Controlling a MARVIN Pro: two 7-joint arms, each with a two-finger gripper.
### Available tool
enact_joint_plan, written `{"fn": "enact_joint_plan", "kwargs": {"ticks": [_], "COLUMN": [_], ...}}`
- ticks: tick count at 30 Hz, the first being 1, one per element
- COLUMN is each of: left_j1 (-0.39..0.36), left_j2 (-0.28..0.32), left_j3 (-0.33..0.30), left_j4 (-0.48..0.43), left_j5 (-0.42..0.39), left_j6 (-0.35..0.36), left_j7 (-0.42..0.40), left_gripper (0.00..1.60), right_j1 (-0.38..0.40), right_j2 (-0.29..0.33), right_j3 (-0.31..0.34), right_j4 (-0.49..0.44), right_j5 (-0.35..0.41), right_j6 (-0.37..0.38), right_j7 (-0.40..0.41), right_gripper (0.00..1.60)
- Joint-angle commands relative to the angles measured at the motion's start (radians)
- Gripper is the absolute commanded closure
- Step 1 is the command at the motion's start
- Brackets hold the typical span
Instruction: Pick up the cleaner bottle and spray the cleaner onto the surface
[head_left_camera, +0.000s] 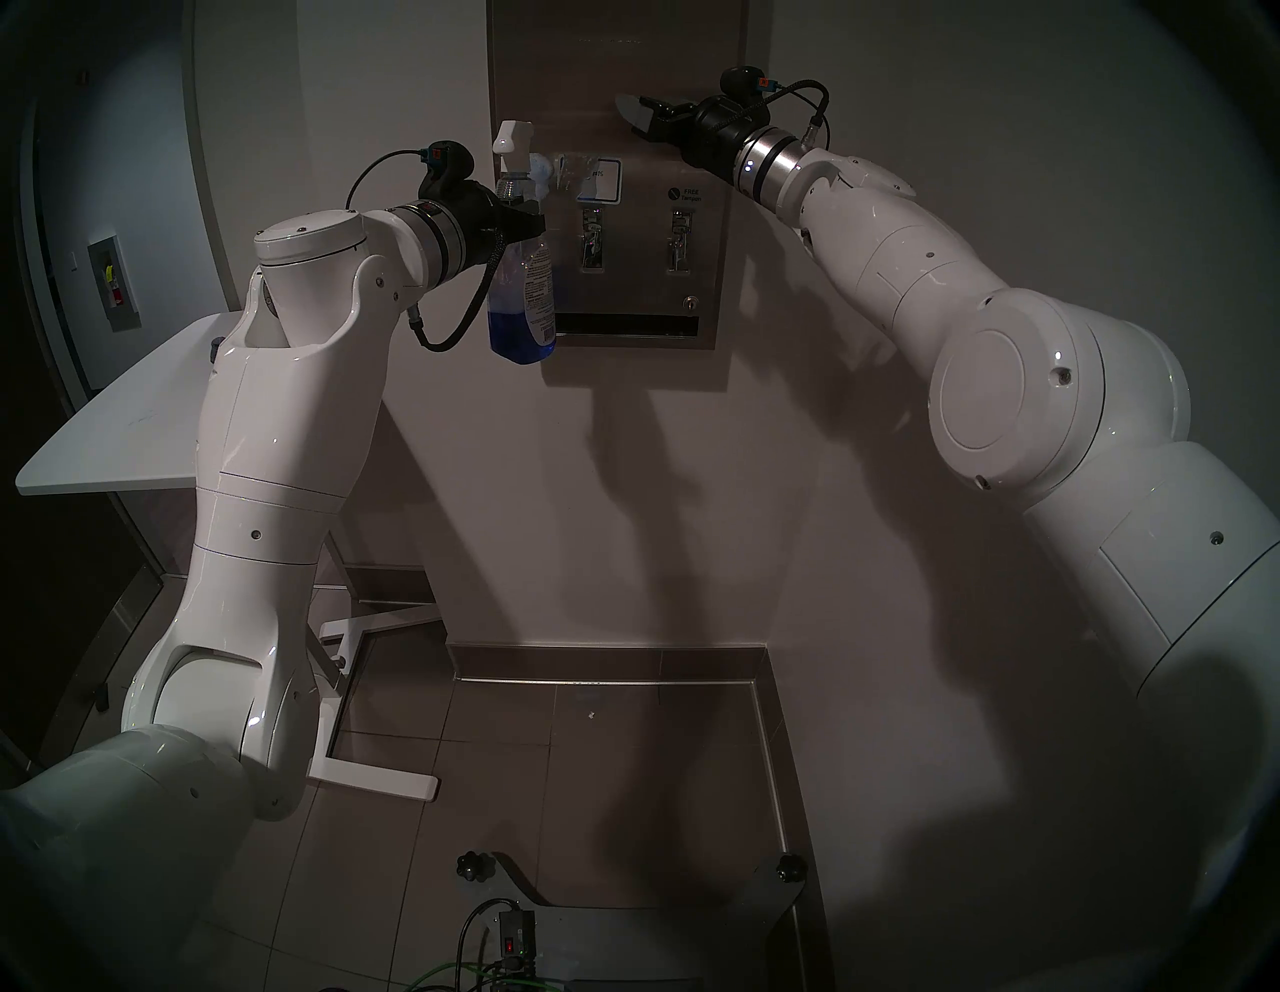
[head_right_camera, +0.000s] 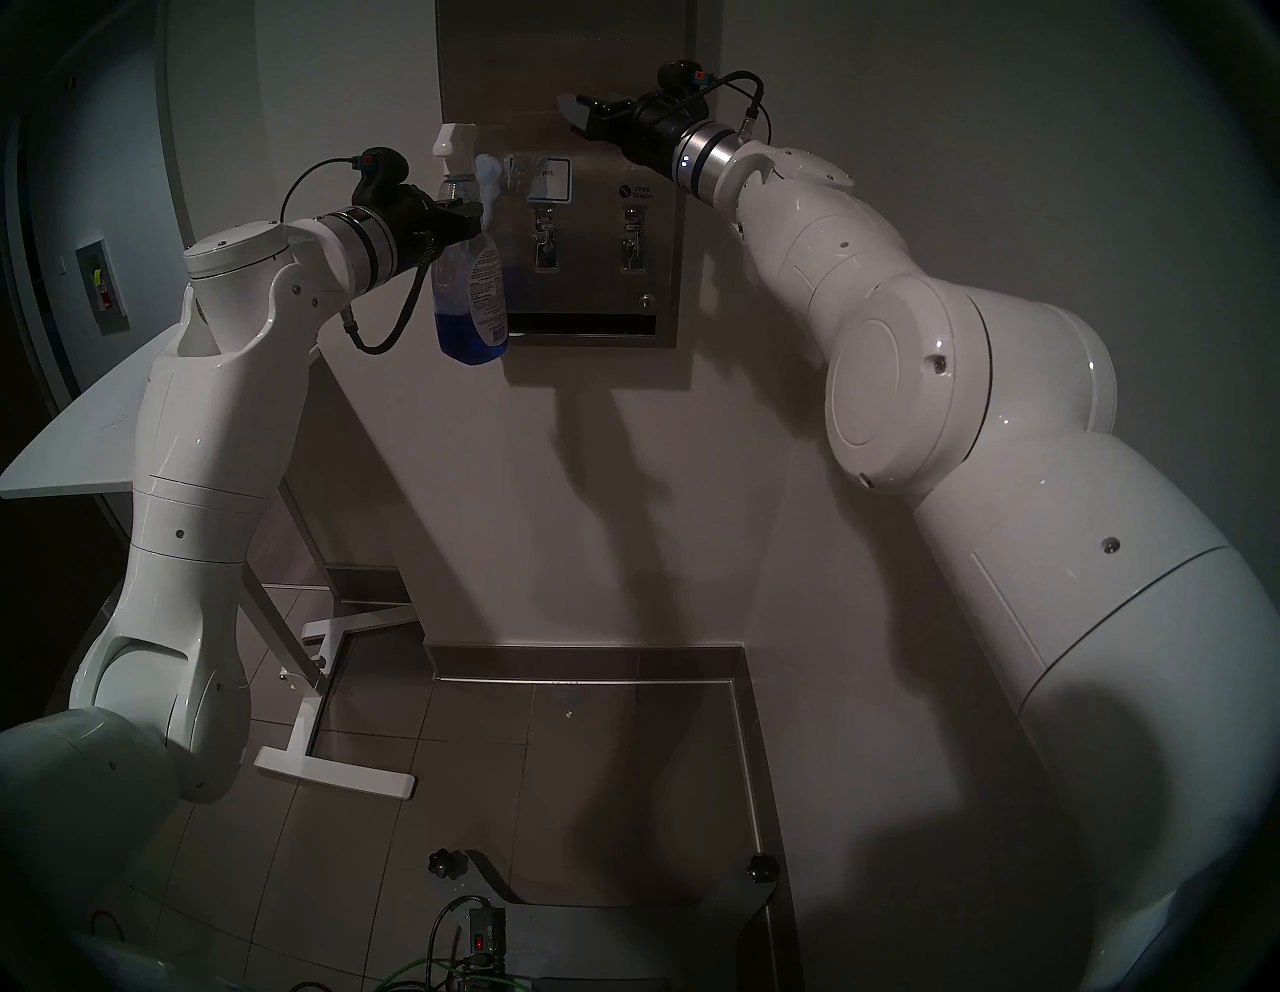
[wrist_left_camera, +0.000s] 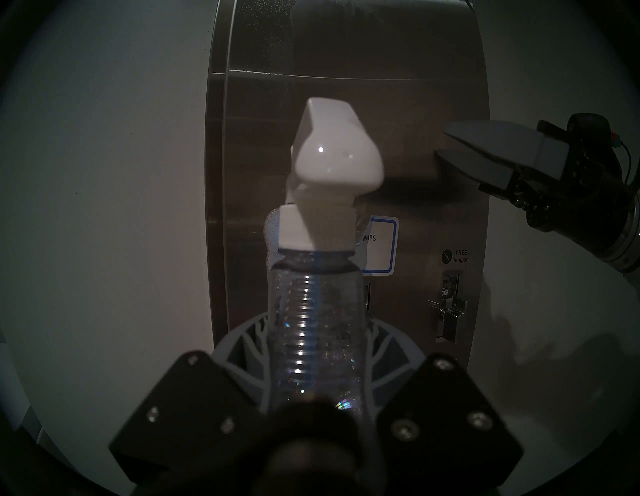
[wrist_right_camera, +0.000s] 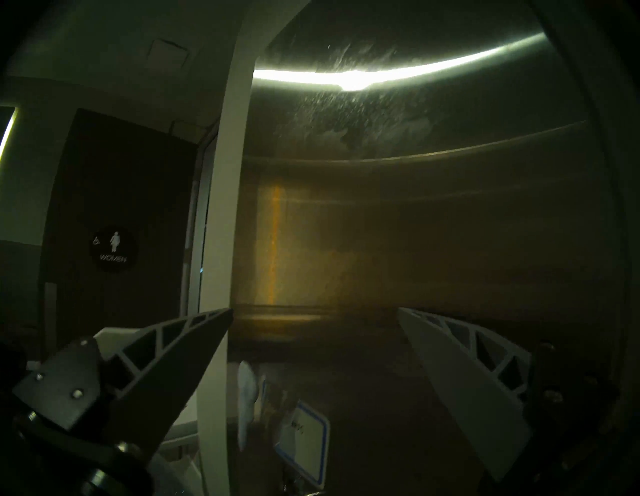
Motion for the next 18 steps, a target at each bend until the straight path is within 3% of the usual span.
{"fn": "enact_joint_plan", "kwargs": {"ticks": [1,10,18], "left_j1": [-0.066,-0.065,-0.065], "left_j2": [-0.003,-0.006,-0.009], "left_j3": [-0.024,-0.028,-0.030], "left_j4": [-0.044,-0.044,-0.044], "left_j5": [-0.001,0.005,0.009], "left_j6": [-0.036,-0.036,-0.036], "left_j7": [-0.004,-0.010,-0.015], "left_gripper": [1.60,1.60,1.60], "right_j1": [-0.027,-0.061,-0.113], "right_j2": [-0.032,-0.021,-0.003], "right_j3": [0.034,0.038,0.016], "right_j4": [-0.072,-0.122,-0.148], "right_j5": [0.028,0.015,-0.012], "right_j6": [-0.131,-0.259,-0.290], "right_j7": [-0.056,-0.100,-0.105], "right_gripper": [0.00,0.00,0.00]}}
